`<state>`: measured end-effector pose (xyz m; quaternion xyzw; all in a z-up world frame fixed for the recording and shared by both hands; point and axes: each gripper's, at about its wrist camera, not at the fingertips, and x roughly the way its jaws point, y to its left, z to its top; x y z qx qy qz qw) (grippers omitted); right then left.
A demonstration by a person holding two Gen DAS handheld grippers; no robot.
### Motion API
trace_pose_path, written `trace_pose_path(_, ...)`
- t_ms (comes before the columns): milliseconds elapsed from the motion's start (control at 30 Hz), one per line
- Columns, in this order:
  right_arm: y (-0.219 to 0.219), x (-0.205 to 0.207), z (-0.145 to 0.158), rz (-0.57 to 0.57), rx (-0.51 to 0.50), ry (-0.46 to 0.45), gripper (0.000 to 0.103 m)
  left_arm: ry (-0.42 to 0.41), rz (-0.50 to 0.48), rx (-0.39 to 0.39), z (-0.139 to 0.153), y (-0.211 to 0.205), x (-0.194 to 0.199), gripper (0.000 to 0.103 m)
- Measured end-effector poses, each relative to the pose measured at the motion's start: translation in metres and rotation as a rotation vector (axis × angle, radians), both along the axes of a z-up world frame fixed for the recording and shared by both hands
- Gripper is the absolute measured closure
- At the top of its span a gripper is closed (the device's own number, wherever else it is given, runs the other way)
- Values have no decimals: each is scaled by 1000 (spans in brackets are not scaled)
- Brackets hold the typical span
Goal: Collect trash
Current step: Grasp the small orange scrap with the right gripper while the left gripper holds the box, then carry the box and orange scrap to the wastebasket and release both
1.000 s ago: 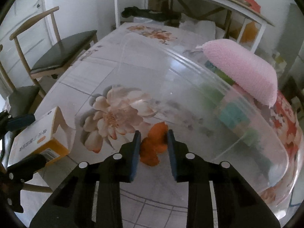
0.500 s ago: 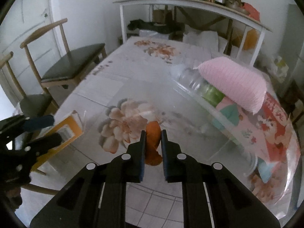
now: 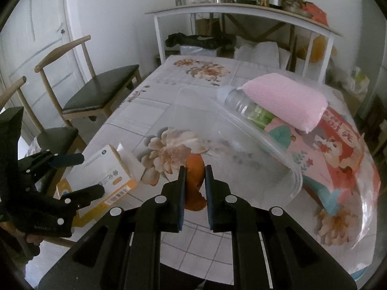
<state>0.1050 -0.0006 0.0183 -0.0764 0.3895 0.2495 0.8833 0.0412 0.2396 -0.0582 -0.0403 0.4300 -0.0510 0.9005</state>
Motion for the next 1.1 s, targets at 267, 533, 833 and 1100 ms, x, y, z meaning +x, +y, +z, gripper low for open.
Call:
trace_pose_path(267,-8,-5,1,4,29,11,90,55,-59,-36,-3,-12,1,18)
trace_pose_path(533,-19,-13,6,37,104,40,89,95,-27,62,-12,-20,3,31)
trace_pose_path(833,-56,-23,22,48,266,75,90,-5,-32,25,31,-32,-15,31)
trace_pose_path(1100,-142,-39,51,-101,425,9,90,-175,-213,-71,96,-93,-15,31)
